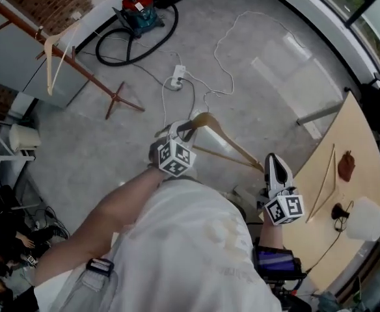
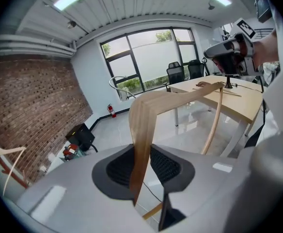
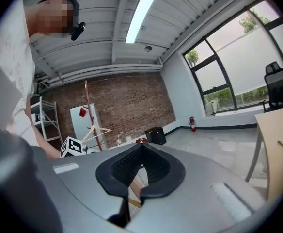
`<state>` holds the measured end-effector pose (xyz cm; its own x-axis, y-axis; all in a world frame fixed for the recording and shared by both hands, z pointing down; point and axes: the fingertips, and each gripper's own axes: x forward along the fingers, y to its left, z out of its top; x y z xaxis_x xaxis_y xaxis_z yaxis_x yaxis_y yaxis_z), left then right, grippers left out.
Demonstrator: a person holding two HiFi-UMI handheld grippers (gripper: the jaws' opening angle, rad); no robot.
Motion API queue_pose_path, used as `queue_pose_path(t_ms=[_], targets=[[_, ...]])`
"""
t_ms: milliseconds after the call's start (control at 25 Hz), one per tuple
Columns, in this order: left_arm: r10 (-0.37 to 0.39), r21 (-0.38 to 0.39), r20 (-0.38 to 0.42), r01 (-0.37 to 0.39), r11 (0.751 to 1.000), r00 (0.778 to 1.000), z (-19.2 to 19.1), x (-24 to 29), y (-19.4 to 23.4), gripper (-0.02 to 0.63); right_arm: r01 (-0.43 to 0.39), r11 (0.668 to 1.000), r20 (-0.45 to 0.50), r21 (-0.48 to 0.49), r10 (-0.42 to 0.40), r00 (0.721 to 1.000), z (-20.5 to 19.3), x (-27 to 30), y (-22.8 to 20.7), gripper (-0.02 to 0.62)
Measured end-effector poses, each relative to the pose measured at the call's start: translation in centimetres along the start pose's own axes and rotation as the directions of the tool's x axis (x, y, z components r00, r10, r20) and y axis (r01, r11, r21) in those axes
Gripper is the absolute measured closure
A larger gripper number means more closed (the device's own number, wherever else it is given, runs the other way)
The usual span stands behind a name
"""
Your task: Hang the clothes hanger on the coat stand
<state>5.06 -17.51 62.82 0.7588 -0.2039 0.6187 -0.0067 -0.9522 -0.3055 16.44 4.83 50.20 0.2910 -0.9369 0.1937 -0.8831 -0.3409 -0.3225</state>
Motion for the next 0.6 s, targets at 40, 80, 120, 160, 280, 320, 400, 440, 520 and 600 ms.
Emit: queue_pose_path(t_ms=[40,80,120,160,280,320,400,440,520,600], targets=[[0.024,-0.016,-0.009,-0.024,1.000,1.000,-1.0,-0.4,1.0,0.505,-0.028,1.000,-0.012,-0.009,0.028,1.000,-0.2,1.2,0.5,0.580],[0.049,-0.030,-0.017,-0.049,0.998,0.999,-1.9,-0.8,2.0,0.505,-0.057,0.998,-0.024,-0.018,0.056,0.998,-0.3,2.4,1.0,0.581],[0.073,-0.042,-0.025,-0.074,0.996,0.997,-2.8,-1.2,3.0,0.505,-0.083,0.996,-0.035,-0.027,0.082,0.996,-0.5,3.6,1.6,0.580],[0.094,-0.053,-0.032,-0.096,0.994,0.995,-3.7,-1.8,4.1,0.505,-0.108,0.994,-0.046,-0.034,0.106,0.993,-0.7,4.9,2.5,0.581],[0.159,-0.093,-0.062,-0.164,0.982,0.985,-6.9,-4.6,7.5,0.505,-0.186,0.981,-0.076,-0.050,0.182,0.980,-1.4,8.6,6.0,0.580],[0.181,-0.110,-0.076,-0.188,0.976,0.981,-7.9,-5.5,8.3,0.505,-0.219,0.974,-0.088,-0.055,0.214,0.973,-1.6,9.7,7.2,0.580],[0.221,-0.147,-0.108,-0.235,0.961,0.969,-9.7,-6.9,9.5,0.505,-0.287,0.956,-0.116,-0.062,0.279,0.953,-1.9,11.6,9.2,0.581],[0.238,-0.165,-0.125,-0.257,0.952,0.963,-10.4,-7.4,9.8,0.503,-0.318,0.946,-0.129,-0.063,0.308,0.943,-2.0,12.5,9.9,0.581],[0.268,-0.197,-0.158,-0.297,0.935,0.950,-11.6,-8.2,10.2,0.505,-0.372,0.926,-0.154,-0.059,0.360,0.920,-2.3,14.2,10.8,0.580],[0.297,-0.220,-0.192,-0.336,0.916,0.935,-12.7,-8.8,10.9,0.503,-0.427,0.903,-0.171,-0.053,0.413,0.894,-2.7,16.3,11.6,0.580]])
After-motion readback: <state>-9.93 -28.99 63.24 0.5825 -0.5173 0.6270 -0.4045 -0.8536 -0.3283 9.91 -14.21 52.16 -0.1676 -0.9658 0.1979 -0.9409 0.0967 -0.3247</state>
